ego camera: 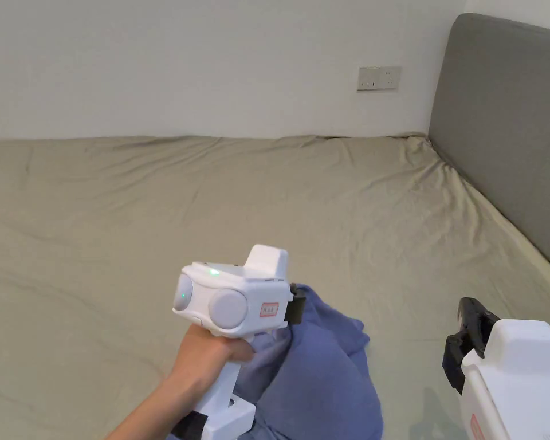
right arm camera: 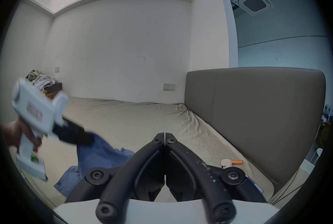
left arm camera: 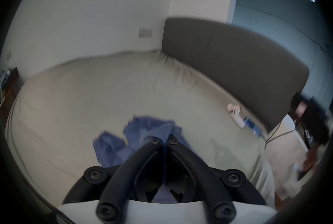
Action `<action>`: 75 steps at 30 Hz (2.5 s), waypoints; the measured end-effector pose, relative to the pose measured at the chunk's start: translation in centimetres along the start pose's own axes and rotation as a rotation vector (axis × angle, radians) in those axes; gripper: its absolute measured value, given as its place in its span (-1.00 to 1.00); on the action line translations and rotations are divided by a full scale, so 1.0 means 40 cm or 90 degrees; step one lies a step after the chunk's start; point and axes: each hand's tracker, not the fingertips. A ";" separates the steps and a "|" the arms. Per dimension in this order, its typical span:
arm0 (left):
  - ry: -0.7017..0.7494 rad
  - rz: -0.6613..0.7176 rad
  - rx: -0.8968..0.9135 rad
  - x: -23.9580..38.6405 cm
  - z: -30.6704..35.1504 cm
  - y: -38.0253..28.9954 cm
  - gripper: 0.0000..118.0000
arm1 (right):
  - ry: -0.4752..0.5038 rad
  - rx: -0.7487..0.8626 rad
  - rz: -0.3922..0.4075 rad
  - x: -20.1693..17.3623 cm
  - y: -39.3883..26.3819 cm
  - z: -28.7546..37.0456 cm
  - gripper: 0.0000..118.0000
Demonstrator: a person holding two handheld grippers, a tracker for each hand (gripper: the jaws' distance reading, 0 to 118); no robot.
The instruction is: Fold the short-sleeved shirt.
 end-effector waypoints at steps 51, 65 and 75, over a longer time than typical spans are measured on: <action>0.359 0.038 0.328 -0.164 0.436 -0.160 -1.00 | 0.044 0.061 0.001 -0.096 0.114 0.029 -0.98; 0.187 0.204 -0.081 -0.217 0.151 -0.392 -1.00 | 0.041 0.014 0.003 -0.083 0.053 0.000 -0.98; 0.208 0.220 -0.148 -0.203 0.033 -0.452 0.48 | 0.033 -0.025 0.002 -0.063 0.008 -0.033 -0.98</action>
